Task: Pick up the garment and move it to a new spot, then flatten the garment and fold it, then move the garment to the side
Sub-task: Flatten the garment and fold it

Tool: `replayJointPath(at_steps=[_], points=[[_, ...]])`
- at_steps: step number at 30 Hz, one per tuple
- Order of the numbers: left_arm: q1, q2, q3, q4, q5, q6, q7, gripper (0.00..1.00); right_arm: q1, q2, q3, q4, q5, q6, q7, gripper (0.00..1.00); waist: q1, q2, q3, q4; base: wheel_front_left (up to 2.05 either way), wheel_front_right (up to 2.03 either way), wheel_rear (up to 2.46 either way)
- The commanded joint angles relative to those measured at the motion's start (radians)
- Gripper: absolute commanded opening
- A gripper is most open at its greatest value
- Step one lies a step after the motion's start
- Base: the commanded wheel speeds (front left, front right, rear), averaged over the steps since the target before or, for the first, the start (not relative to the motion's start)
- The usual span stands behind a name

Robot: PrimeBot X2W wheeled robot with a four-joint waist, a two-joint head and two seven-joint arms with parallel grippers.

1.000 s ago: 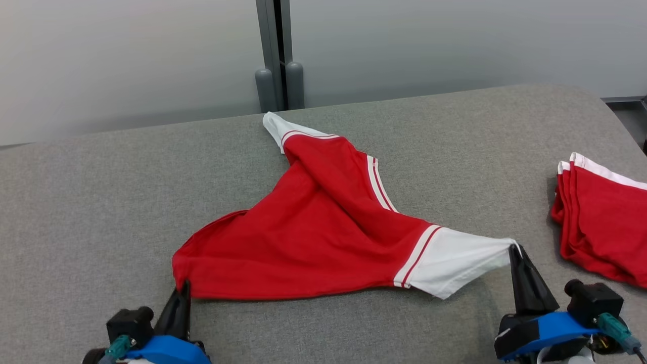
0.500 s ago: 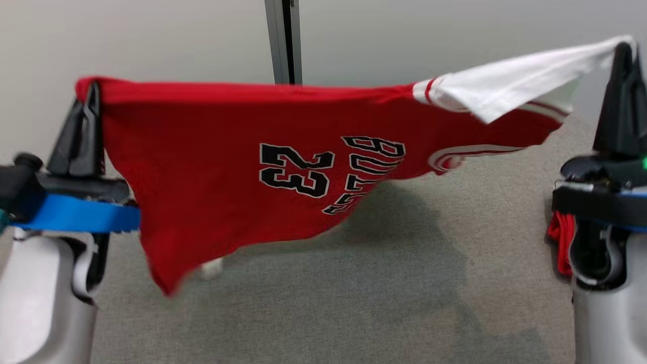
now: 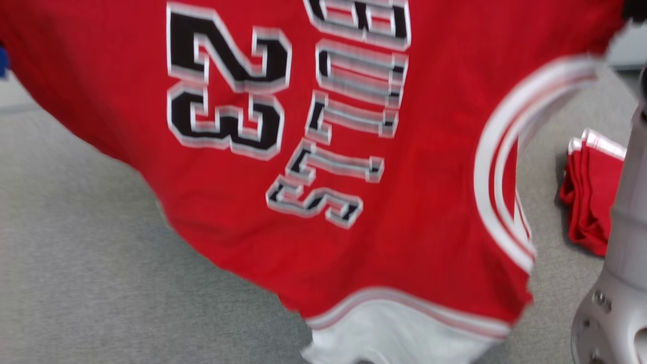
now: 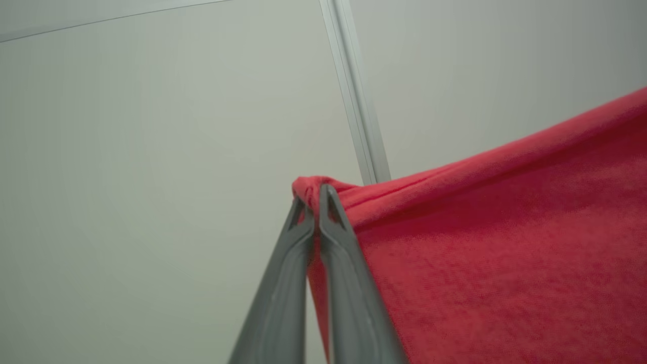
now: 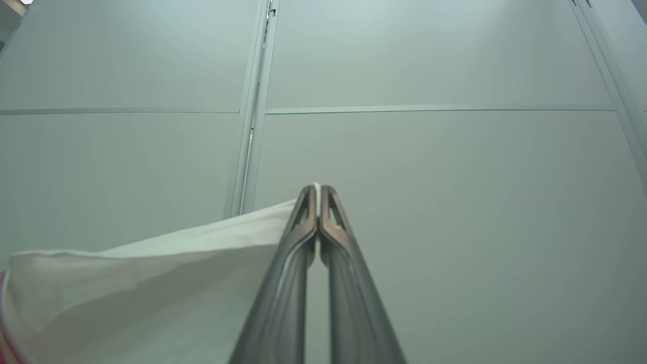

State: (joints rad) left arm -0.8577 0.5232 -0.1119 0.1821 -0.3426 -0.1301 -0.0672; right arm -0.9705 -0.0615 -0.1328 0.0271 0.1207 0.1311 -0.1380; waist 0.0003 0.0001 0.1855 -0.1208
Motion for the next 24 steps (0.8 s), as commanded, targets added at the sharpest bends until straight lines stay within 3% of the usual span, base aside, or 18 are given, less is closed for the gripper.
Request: replayJointPath(at_steps=[1,5,12,19,24], points=[[-0.039,0.014,-0.012,0.021,-0.002,-0.001,0.002,0.00,-0.043,0.000,-0.009,0.016,-0.026,0.000,-0.004,0.00,-0.0003,-0.0001,0.071,0.044,0.00,0.00,0.00],[-0.190,0.058,-0.041,0.136,-0.019,0.000,-0.042,0.00,-0.208,0.009,-0.063,0.106,-0.110,-0.001,-0.047,0.00,-0.0003,-0.0001,0.182,0.040,0.00,0.00,0.00],[-0.397,0.076,-0.054,0.313,-0.007,0.001,-0.165,0.00,-0.383,0.006,-0.128,0.233,-0.119,-0.002,-0.114,0.00,-0.0003,-0.0001,0.268,0.020,0.00,0.00,0.00],[-0.257,0.042,-0.031,0.458,-0.072,0.003,-0.196,0.00,-0.188,0.003,-0.142,0.293,-0.039,-0.003,-0.128,0.00,-0.0003,-0.0001,0.280,0.018,0.00,0.00,0.00],[0.015,-0.056,-0.003,0.469,-0.105,0.006,-0.197,0.00,0.116,0.003,-0.100,0.198,0.083,-0.005,-0.129,0.00,-0.0003,-0.0001,0.264,0.033,0.00,0.00,0.00]])
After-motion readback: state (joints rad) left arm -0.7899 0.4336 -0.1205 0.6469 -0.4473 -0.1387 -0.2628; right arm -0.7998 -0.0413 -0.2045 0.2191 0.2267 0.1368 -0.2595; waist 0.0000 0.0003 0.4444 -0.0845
